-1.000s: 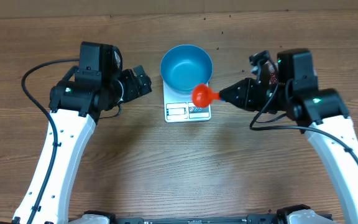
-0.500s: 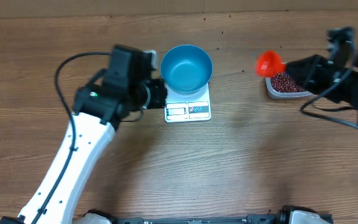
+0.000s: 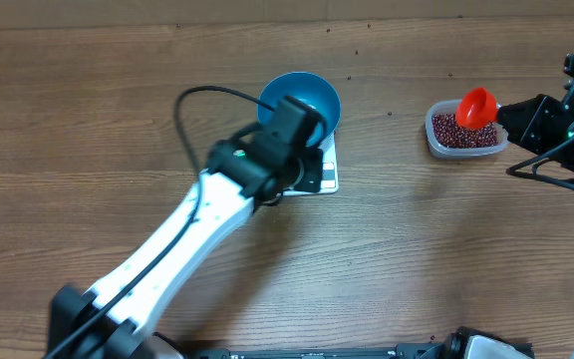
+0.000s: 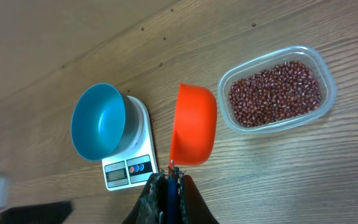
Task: Scoop item into bowl and weigh 150g on scale
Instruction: 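Move the left gripper to the teal bowl on the scale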
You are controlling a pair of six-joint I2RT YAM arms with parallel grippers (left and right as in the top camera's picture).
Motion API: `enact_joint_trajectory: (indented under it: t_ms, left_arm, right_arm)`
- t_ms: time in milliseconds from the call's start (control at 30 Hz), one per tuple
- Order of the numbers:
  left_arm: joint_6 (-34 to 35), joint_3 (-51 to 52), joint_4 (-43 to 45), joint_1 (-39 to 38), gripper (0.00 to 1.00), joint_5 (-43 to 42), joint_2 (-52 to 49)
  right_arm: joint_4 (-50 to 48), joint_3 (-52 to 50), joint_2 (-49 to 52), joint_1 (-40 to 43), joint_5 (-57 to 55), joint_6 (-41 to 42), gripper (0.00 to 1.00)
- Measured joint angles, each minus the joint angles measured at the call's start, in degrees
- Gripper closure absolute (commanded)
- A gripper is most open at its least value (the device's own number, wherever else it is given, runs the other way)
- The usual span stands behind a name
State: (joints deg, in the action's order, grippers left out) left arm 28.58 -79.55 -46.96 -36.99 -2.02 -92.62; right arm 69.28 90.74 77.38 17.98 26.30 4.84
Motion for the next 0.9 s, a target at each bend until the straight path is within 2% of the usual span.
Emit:
enact_joint_trajectory:
  t_ms: [467,900]
  left_arm:
    - [3.3,0.0,5.5,-1.7,0.96,4.4,-13.9]
    - [4.4,0.0,7.6,-1.7,0.96,11.0,-15.5]
  right_arm:
    - [0.5,0.0,0.6,0.0,-0.5,-0.5,0.96]
    - [0.5,0.0,0.6,0.0,-0.8,-0.6,0.96]
